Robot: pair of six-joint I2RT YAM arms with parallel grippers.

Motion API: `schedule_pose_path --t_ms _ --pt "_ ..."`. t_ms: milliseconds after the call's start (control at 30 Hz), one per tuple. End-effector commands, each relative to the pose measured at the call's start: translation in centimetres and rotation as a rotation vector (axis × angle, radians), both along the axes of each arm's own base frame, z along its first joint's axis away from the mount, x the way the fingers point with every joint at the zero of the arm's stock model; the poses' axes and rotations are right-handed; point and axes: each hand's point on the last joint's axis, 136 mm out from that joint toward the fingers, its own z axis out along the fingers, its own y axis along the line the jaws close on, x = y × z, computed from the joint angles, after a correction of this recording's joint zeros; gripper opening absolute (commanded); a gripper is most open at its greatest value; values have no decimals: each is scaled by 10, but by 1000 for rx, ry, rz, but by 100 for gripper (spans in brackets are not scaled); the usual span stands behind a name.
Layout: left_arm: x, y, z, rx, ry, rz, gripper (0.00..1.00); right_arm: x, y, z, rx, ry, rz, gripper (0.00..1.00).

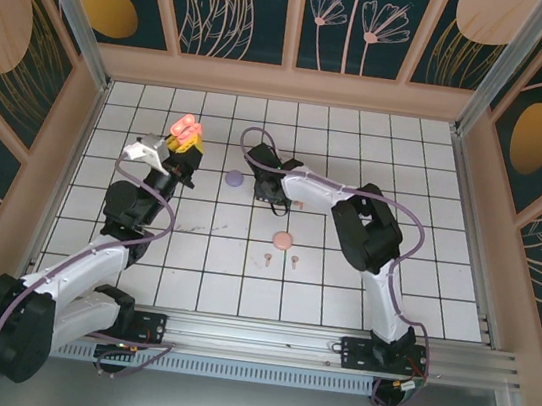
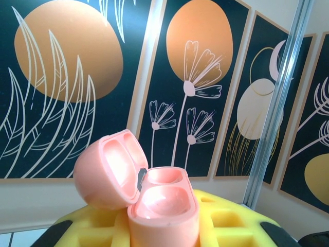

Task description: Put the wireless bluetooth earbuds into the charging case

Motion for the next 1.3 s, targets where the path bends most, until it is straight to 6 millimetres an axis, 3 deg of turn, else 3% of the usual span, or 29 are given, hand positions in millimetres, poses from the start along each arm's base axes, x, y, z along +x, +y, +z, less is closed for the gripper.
schedule_pose_path --t_ms 0,200,300,867,1100,1267 --pt "-10 3 20 -10 -86 6 0 1 -2 26 55 -46 -20 25" --pt "-7 -4 17 3 -65 -26 0 4 -8 49 94 -101 -22 25" --pt "-4 -6 15 1 -50 -33 0 5 -8 50 87 -106 -9 24" --pt "1 -9 11 3 -21 -47 0 -9 -2 -7 -110 -4 125 25" --pt "1 -9 11 3 -20 -48 0 -8 3 6 -78 -25 111 30" --pt "0 -8 11 1 -17 -40 0 -5 3 30 -42 -71 93 31"
